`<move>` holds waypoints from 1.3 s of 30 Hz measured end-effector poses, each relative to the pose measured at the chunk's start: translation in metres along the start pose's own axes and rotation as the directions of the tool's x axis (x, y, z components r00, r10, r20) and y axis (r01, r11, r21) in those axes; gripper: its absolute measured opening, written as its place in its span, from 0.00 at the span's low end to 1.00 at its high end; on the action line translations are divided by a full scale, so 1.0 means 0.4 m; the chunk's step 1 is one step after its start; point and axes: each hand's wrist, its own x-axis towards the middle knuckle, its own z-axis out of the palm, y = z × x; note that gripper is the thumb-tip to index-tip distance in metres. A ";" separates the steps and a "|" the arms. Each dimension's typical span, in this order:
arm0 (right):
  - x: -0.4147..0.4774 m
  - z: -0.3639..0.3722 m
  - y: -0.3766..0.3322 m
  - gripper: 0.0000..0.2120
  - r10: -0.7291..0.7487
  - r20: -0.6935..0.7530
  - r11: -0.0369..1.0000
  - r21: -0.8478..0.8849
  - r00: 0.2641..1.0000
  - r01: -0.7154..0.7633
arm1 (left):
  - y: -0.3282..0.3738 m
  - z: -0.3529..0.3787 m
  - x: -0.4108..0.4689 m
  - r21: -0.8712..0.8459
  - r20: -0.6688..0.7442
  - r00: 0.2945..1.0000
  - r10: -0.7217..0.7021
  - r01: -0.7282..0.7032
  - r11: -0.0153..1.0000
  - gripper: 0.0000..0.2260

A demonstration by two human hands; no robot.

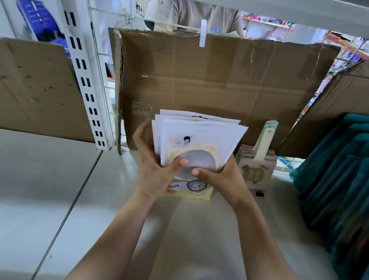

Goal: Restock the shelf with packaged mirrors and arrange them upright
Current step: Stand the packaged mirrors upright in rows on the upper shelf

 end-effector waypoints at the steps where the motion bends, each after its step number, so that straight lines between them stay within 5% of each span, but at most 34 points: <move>1: -0.005 0.005 0.001 0.42 -0.003 -0.018 1.000 0.008 1.000 0.003 | 0.002 0.000 -0.001 -0.015 0.032 0.998 -0.051 0.051 0.999 0.36; 7: -0.010 0.031 0.013 0.41 -0.004 -0.092 1.000 0.010 0.996 0.005 | 0.005 -0.001 0.010 0.072 0.098 0.950 -0.297 0.291 0.954 0.29; 23: 0.050 0.035 0.019 0.29 -0.015 -0.275 0.999 -0.034 0.961 0.006 | -0.007 0.039 0.052 0.209 0.012 0.948 -0.317 0.308 0.928 0.17; 39: 0.100 0.035 0.052 0.29 -0.003 -0.389 0.995 -0.096 0.921 -0.037 | -0.097 0.045 0.078 0.213 0.008 0.930 -0.369 0.358 0.909 0.22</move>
